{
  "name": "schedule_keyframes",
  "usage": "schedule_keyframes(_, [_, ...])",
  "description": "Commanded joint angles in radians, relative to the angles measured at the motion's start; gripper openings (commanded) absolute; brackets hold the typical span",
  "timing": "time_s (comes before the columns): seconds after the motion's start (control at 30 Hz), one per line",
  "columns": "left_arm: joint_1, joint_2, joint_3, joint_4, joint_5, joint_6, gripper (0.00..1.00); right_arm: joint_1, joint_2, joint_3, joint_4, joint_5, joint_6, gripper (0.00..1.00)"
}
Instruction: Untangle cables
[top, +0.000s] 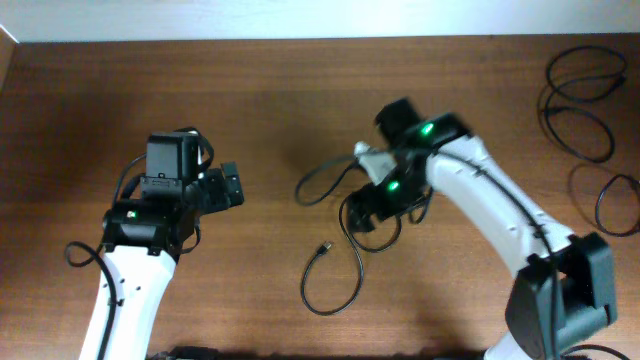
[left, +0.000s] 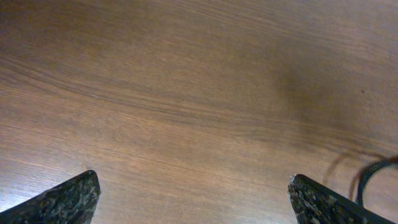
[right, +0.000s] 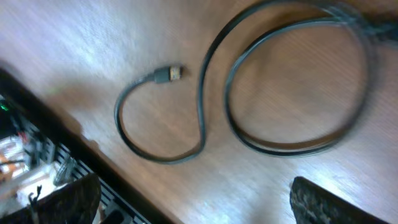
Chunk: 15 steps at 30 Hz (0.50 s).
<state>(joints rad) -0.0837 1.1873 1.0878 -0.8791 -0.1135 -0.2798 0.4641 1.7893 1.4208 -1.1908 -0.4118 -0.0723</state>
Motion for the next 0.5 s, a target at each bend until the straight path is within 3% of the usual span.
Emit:
schedule_keyframes(0.0, [0.010,-0.008,0.004,-0.006,-0.011,0.012,0.99,0.089,-0.008,-0.143,0.133,0.001,0.084,0.96])
schedule_keyframes(0.2, [0.010,-0.008,0.004,-0.006,-0.006,0.011,0.99,0.203,-0.008,-0.293,0.383,0.055,0.212,0.92])
schedule_keyframes(0.43, [0.010,-0.008,0.004,-0.010,-0.007,0.011,0.99,0.203,0.075,-0.300,0.505,0.152,0.224,0.89])
schedule_keyframes(0.47, [0.010,-0.008,0.004,-0.010,-0.007,0.011,0.99,0.203,0.095,-0.300,0.512,0.150,0.224,0.83])
